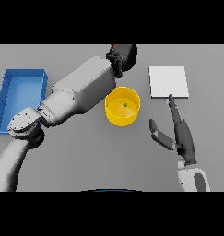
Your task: Pick up the red beaker and tilt it to pour out 1 green nut into yellow bowl. Pick up the yellow bowl and place it on the metallic measuring scale.
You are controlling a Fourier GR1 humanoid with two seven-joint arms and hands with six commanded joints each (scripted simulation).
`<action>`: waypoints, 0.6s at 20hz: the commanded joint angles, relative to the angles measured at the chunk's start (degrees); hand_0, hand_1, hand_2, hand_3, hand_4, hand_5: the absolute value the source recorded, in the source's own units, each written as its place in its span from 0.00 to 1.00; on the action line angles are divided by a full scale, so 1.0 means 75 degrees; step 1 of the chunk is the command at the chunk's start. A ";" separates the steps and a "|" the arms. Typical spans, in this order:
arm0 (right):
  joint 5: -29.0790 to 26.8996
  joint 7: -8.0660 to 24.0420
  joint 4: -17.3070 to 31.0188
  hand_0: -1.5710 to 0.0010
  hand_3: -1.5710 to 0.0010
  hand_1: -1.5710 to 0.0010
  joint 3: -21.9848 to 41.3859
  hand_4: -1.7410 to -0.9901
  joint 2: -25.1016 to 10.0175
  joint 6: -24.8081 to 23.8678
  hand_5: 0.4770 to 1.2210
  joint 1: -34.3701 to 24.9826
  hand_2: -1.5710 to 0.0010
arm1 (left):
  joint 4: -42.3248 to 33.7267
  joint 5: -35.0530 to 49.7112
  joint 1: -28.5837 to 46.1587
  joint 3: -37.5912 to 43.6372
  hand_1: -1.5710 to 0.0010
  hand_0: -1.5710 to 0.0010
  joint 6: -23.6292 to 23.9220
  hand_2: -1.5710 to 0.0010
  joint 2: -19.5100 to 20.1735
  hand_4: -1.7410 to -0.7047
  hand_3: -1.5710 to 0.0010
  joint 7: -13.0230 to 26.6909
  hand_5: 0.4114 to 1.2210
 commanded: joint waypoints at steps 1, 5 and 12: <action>0.0077 0.0063 -0.0003 1.00 1.00 1.00 0.0003 0.95 -0.0024 -0.0043 0.28 -0.0064 1.00 | 0.0117 0.0124 -0.0185 0.0220 0.00 0.00 0.0106 0.00 0.0134 0.01 0.00 -0.0055 1.00; 0.0002 0.0115 -0.0002 1.00 1.00 1.00 -0.0092 0.96 -0.0092 -0.0048 0.27 -0.0121 1.00 | 0.0768 0.0861 -0.0839 0.1355 0.00 0.00 0.0415 0.00 0.0563 0.01 0.28 -0.0016 1.00; -0.0116 -0.0020 0.0113 1.00 1.00 1.00 -0.0064 0.98 0.0015 -0.0017 0.26 -0.0200 1.00 | 0.2100 0.3062 -0.1307 0.4009 0.00 0.00 0.0474 0.00 0.1543 0.00 0.08 0.1150 1.00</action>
